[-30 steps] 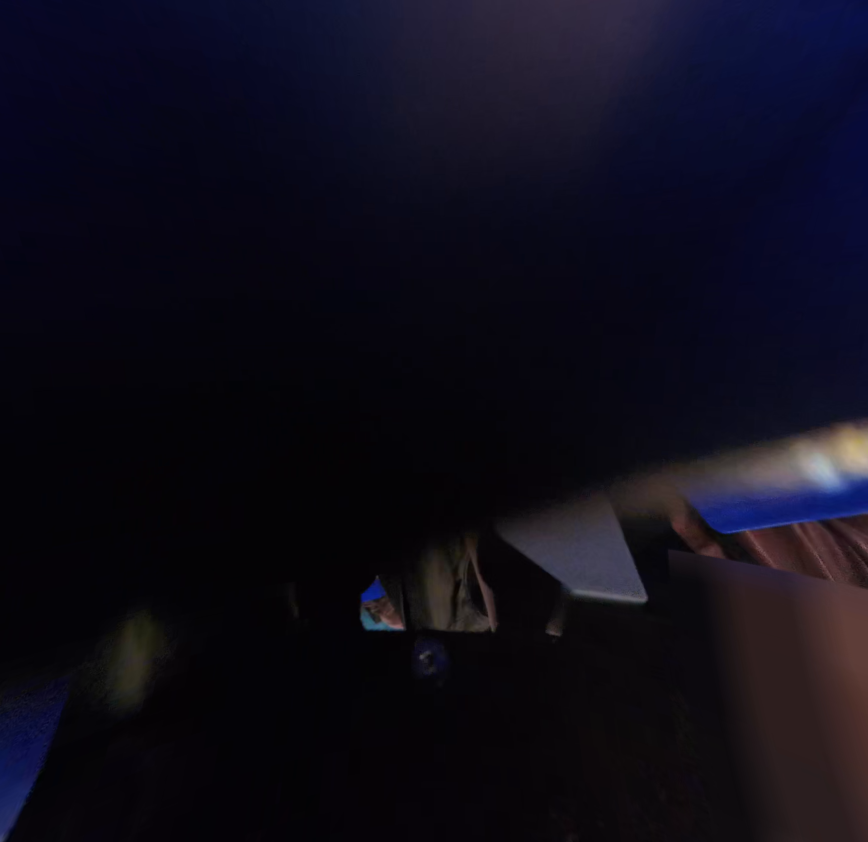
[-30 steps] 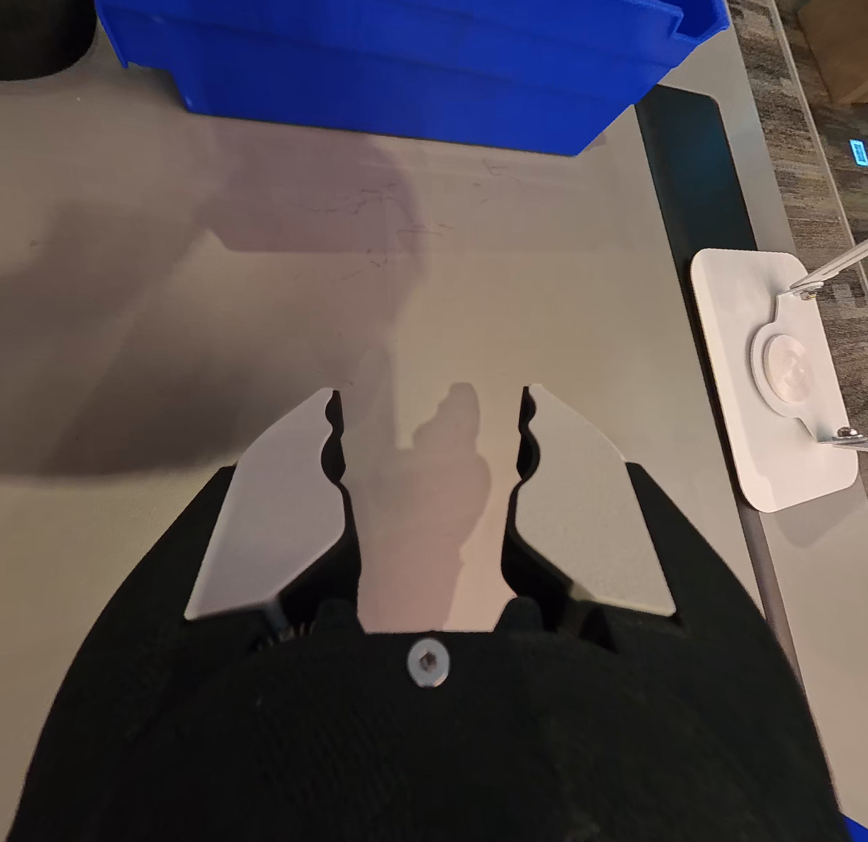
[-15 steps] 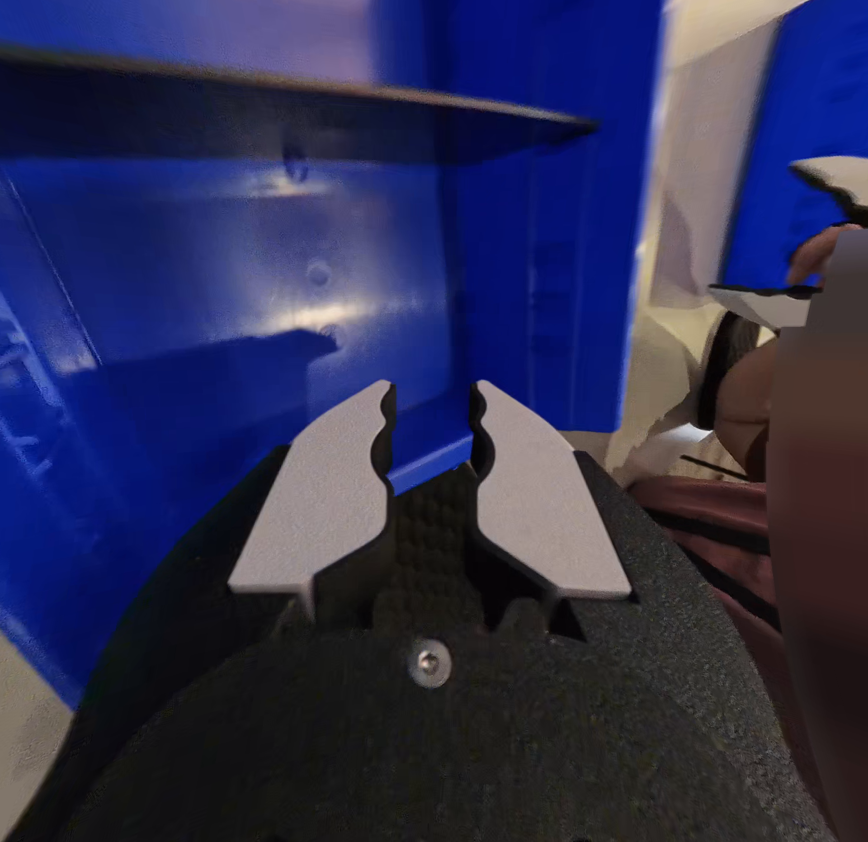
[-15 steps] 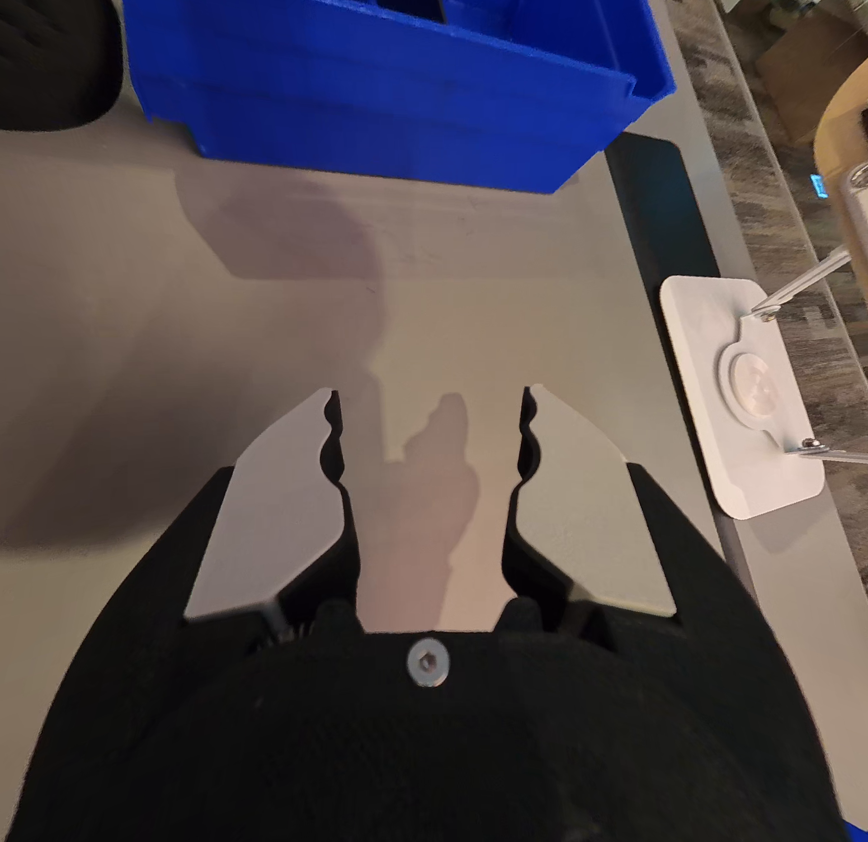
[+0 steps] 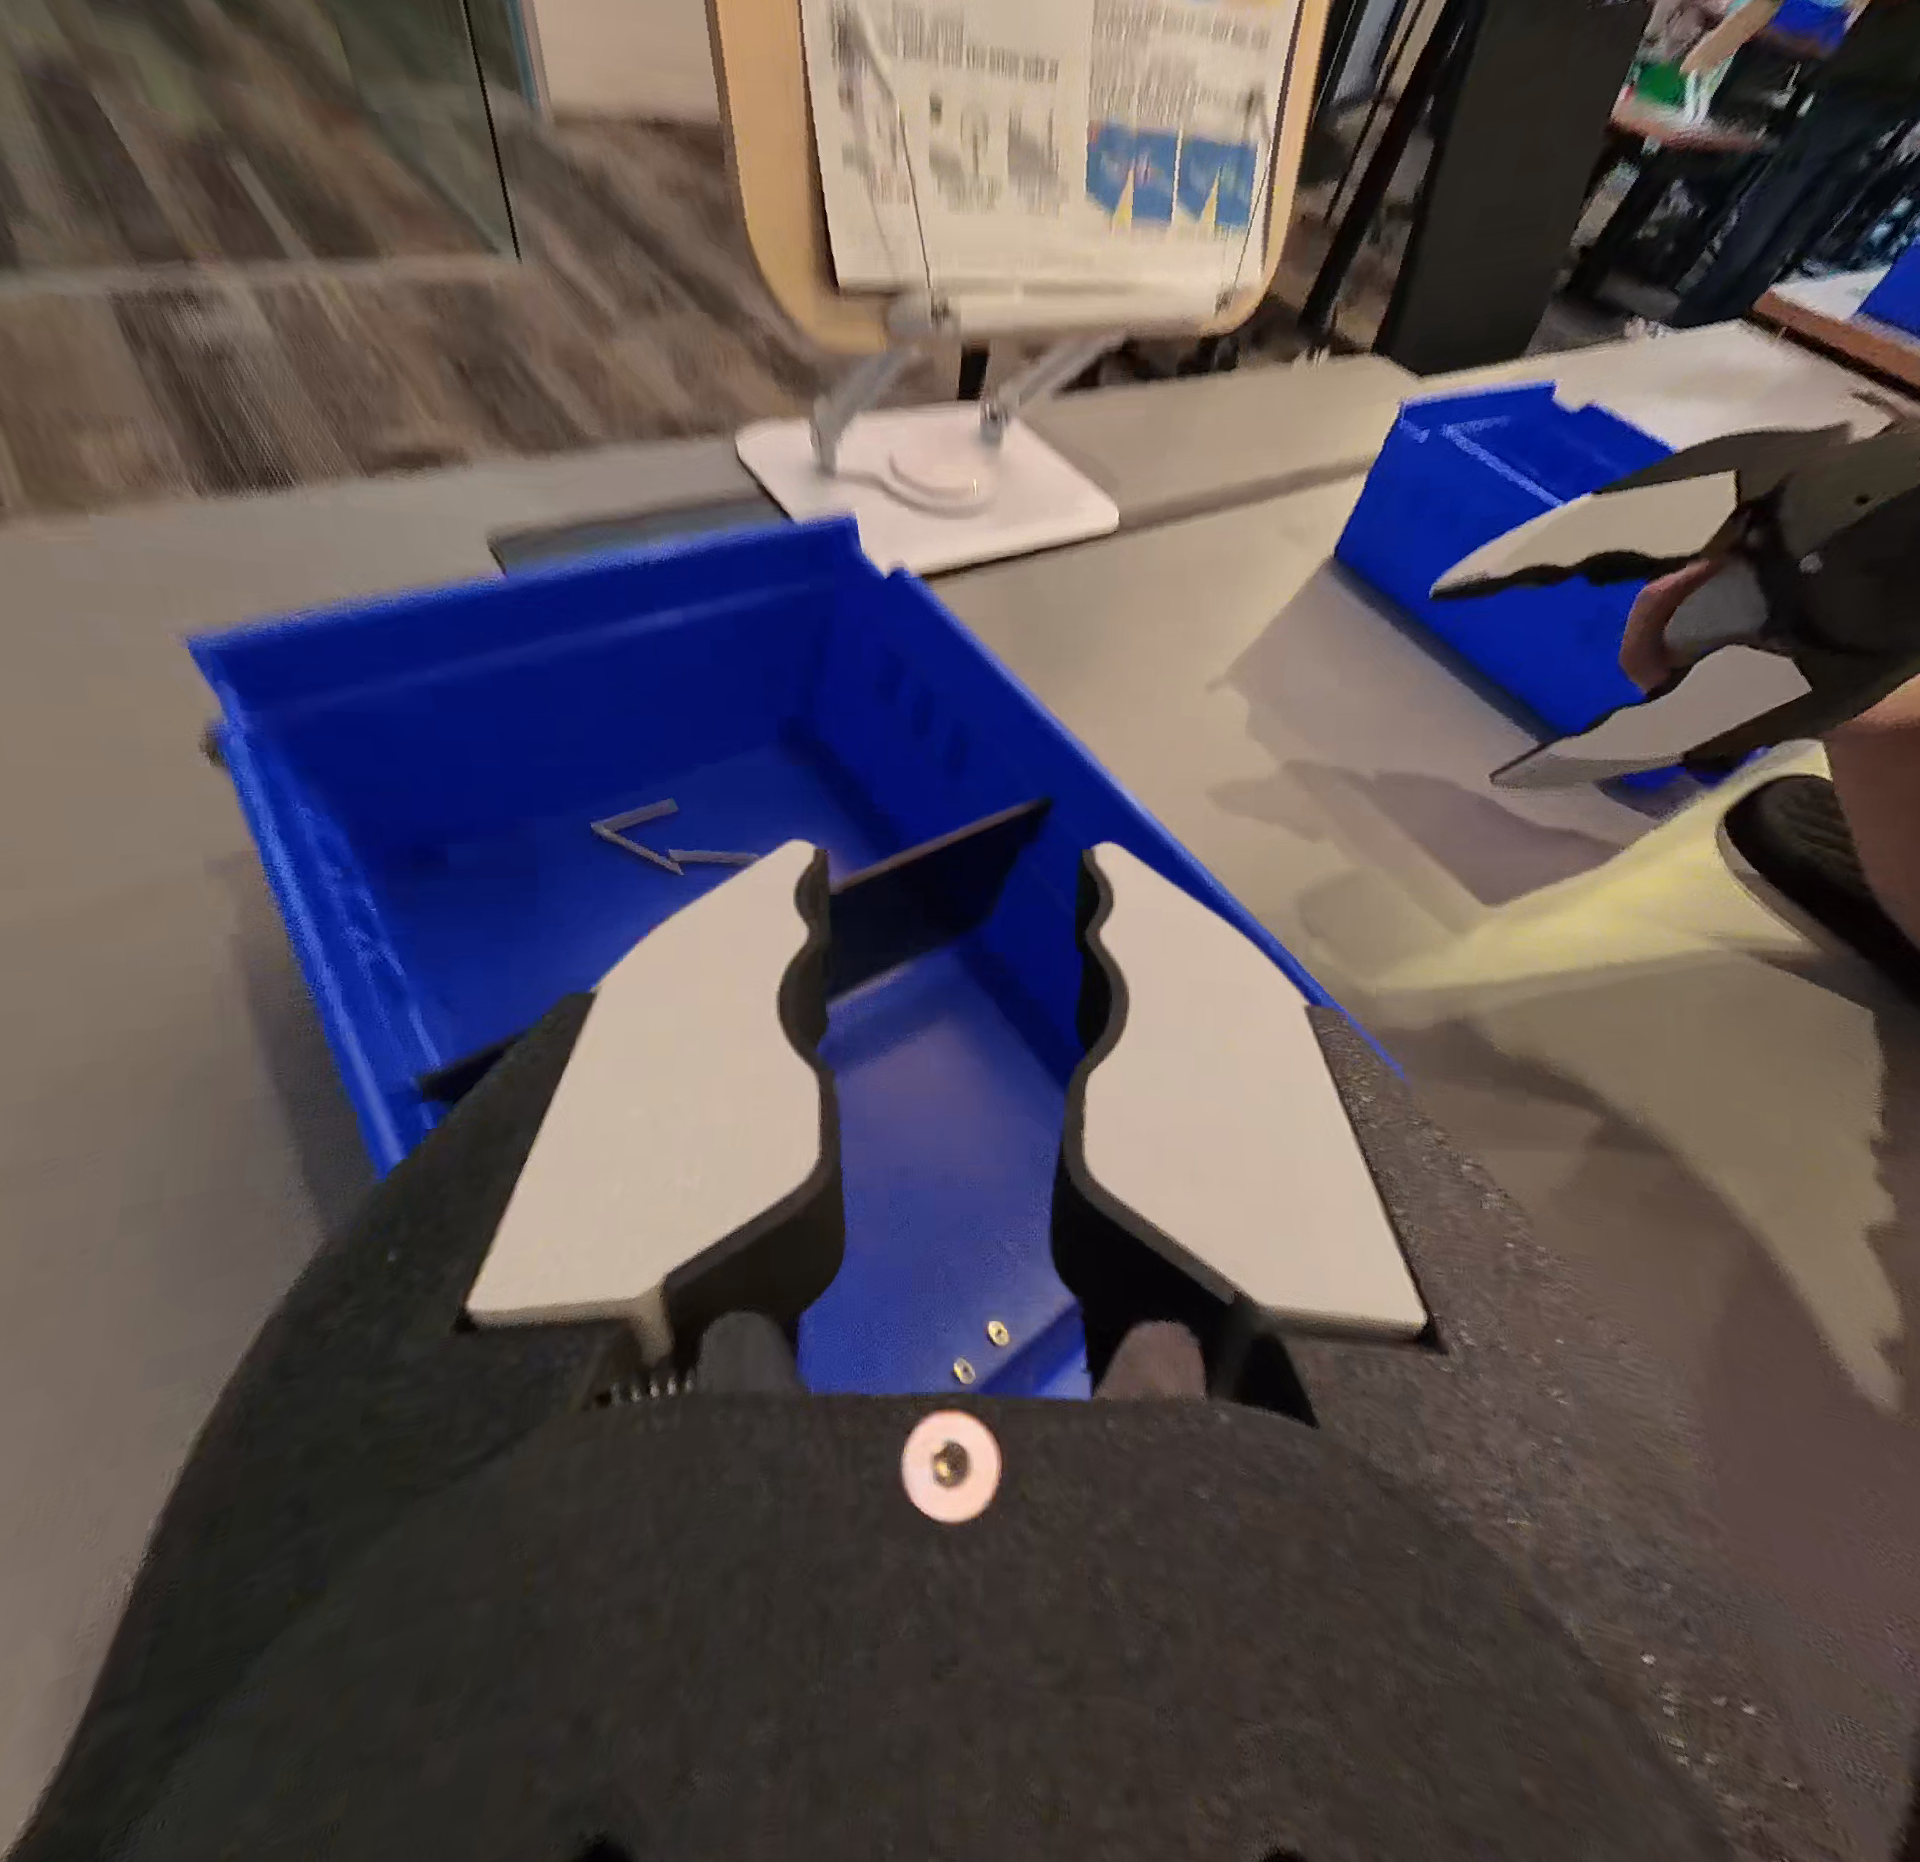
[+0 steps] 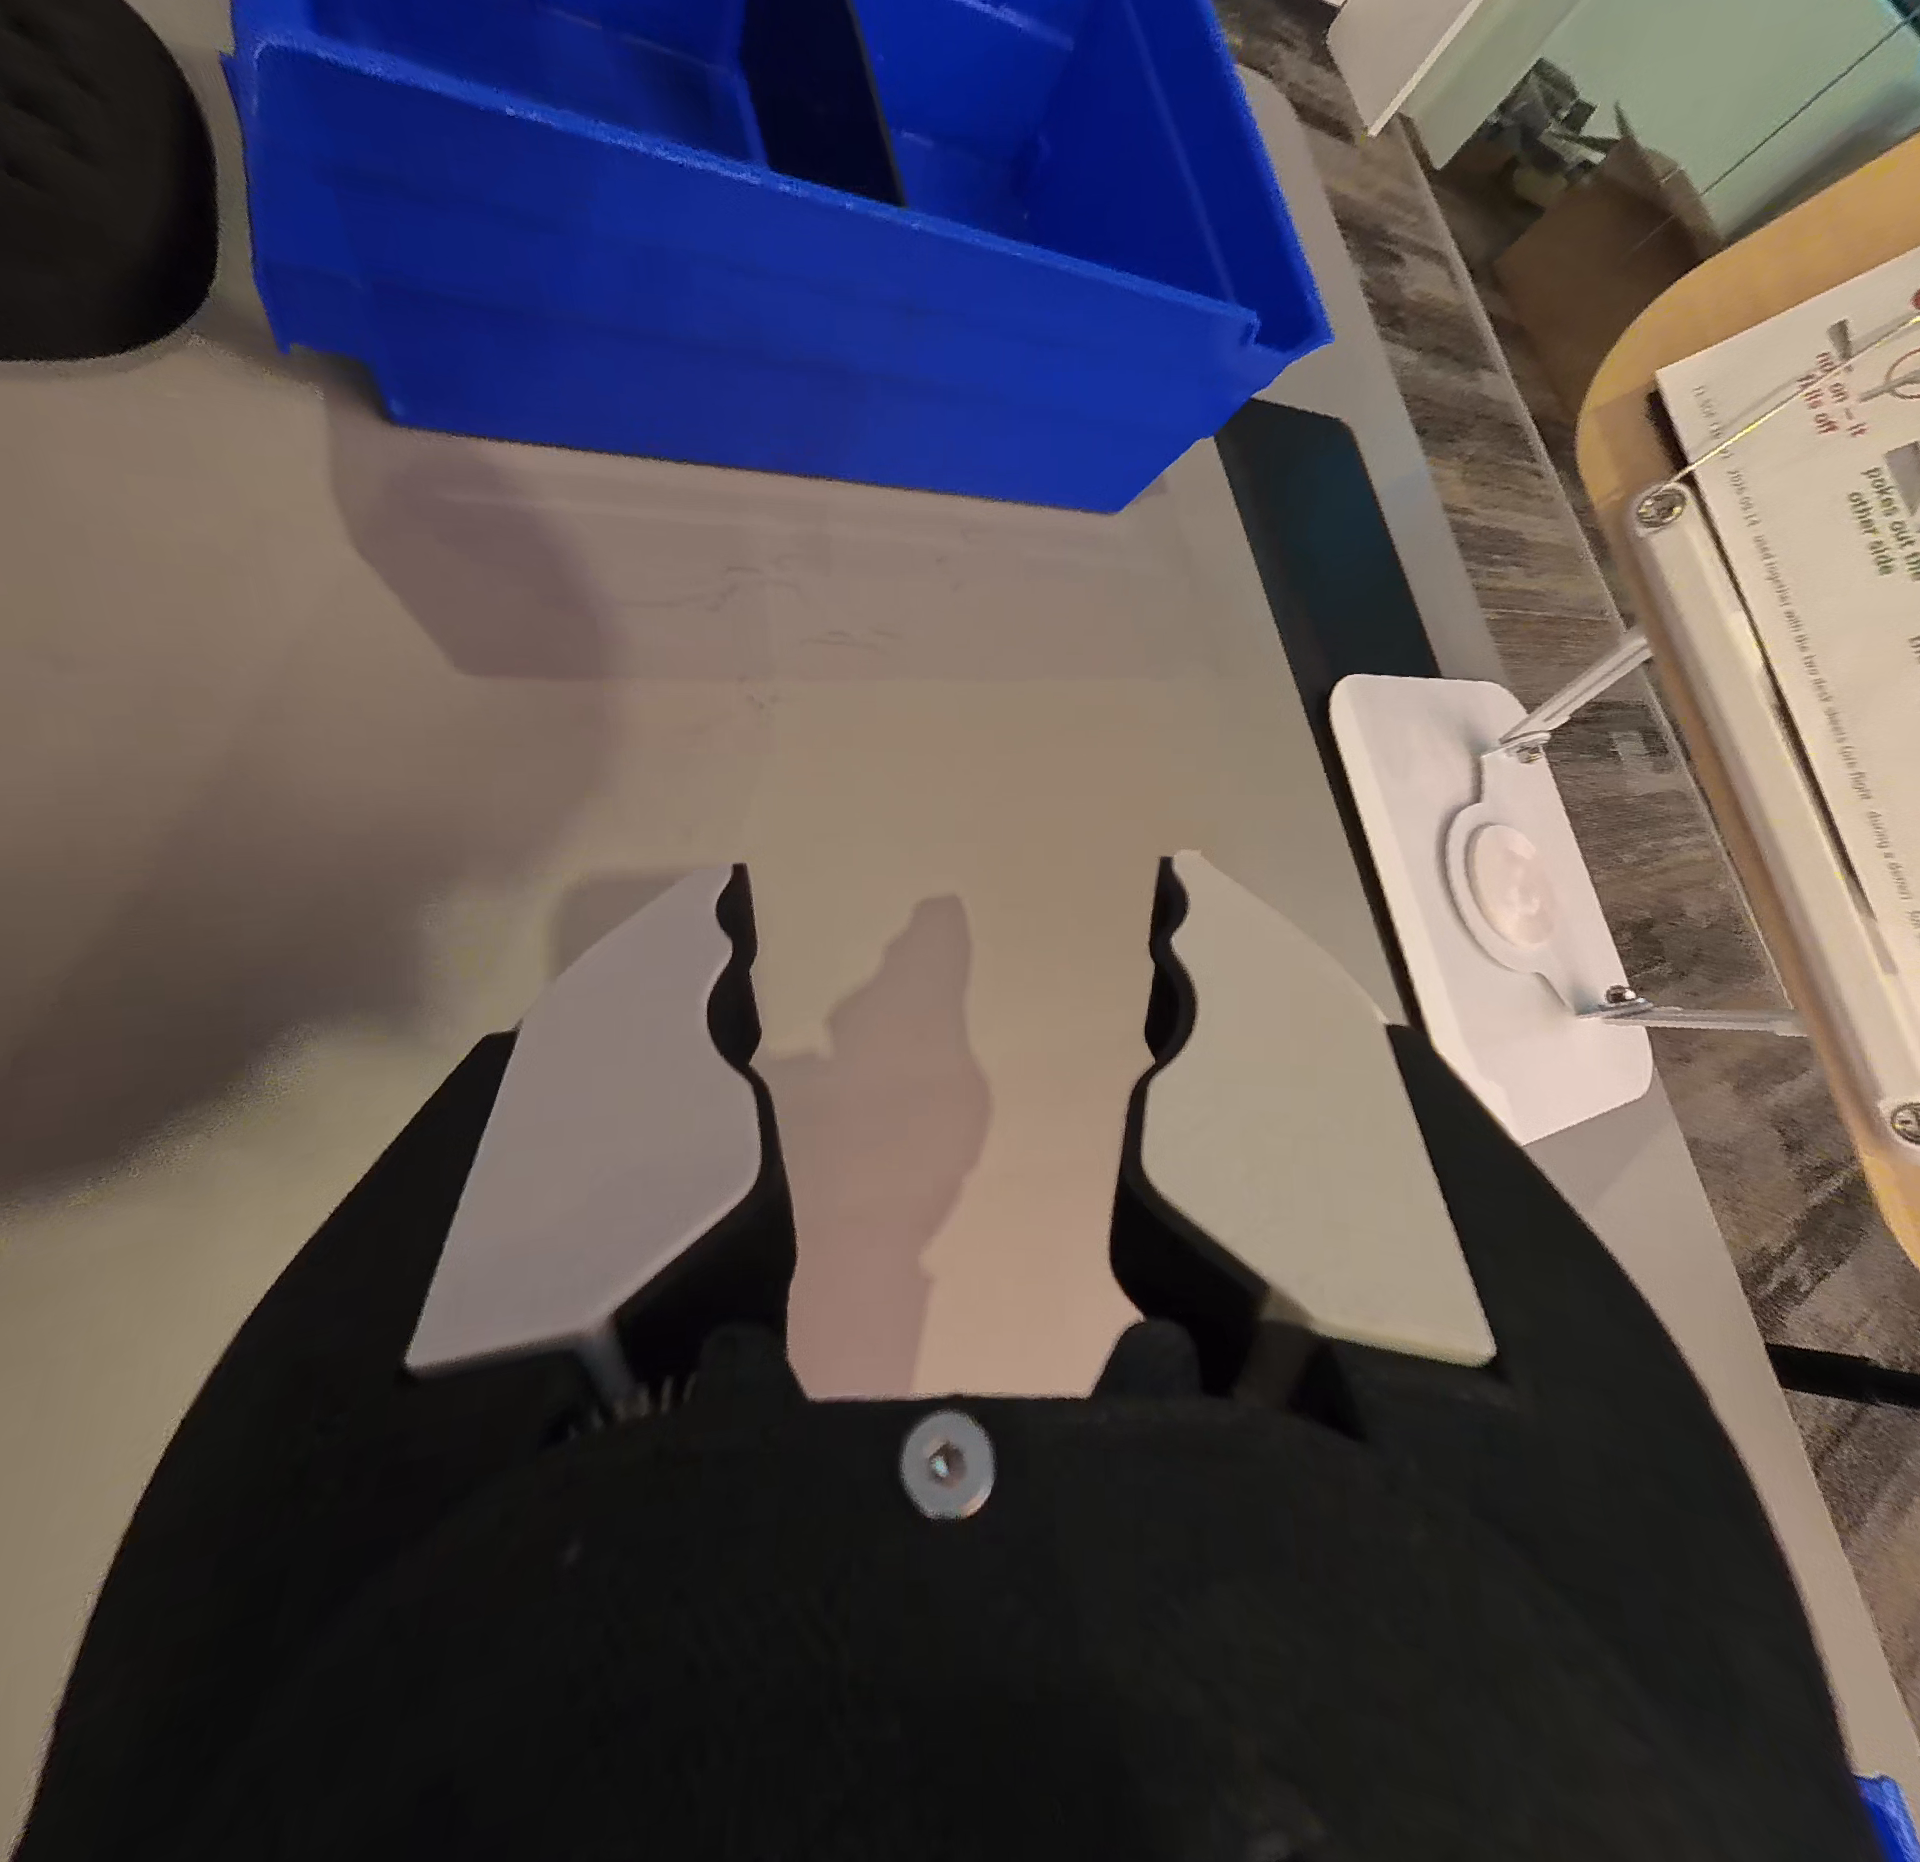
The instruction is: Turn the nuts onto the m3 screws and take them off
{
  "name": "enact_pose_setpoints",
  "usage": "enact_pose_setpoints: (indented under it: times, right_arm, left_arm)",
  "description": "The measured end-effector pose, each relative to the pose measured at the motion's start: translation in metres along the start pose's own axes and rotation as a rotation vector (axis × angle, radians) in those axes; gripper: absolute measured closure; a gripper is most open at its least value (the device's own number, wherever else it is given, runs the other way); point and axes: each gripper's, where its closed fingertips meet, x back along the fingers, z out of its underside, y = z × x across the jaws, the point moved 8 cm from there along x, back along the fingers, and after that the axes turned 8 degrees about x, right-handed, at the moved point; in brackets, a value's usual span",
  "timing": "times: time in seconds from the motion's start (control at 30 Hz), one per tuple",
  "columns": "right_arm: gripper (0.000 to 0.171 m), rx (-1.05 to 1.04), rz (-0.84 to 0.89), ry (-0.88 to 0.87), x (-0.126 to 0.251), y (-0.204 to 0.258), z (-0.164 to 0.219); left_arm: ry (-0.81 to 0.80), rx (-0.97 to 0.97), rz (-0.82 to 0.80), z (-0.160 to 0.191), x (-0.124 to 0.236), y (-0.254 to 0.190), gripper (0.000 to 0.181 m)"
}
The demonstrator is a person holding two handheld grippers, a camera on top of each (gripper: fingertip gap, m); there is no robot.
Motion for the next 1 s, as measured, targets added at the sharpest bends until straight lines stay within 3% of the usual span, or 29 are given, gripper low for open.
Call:
enact_pose_setpoints:
  times: [0.27, 0.4, 0.43, 0.53, 0.67, 0.8, 0.9, 1.0]
  right_arm:
    - [0.096, -0.081, 0.113, -0.192, 0.012, -0.017, -0.019]
    - [0.083, -0.137, 0.123, -0.321, 0.024, -0.024, -0.031]
    - [0.081, -0.140, 0.122, -0.345, 0.027, -0.024, -0.033]
    - [0.079, -0.157, 0.113, -0.378, 0.032, -0.024, -0.029]
    - [0.080, -0.221, 0.092, -0.367, 0.030, -0.027, -0.017]
    - [0.081, -0.277, 0.052, -0.373, 0.024, -0.029, -0.010]
    - [0.082, -0.272, 0.033, -0.339, 0.017, -0.027, -0.005]
    - [0.082, -0.263, 0.013, -0.303, 0.009, -0.023, -0.001]
  left_arm:
    - [-0.405, -0.123, -0.023, -0.028, 0.031, 0.008, 0.113]
    - [-0.594, -0.161, 0.059, -0.023, 0.038, 0.008, 0.107]
    - [-0.584, -0.152, 0.067, -0.023, 0.038, 0.009, 0.095]
    - [-0.563, -0.105, 0.171, -0.024, 0.037, 0.009, 0.092]
    - [-0.517, -0.143, 0.315, -0.031, 0.044, 0.005, 0.123]
    - [-0.606, -0.276, 0.381, -0.045, 0.055, -0.001, 0.146]
    - [-0.536, -0.292, 0.398, -0.053, 0.056, 0.001, 0.149]
    - [-0.480, -0.322, 0.384, -0.057, 0.047, 0.004, 0.138]
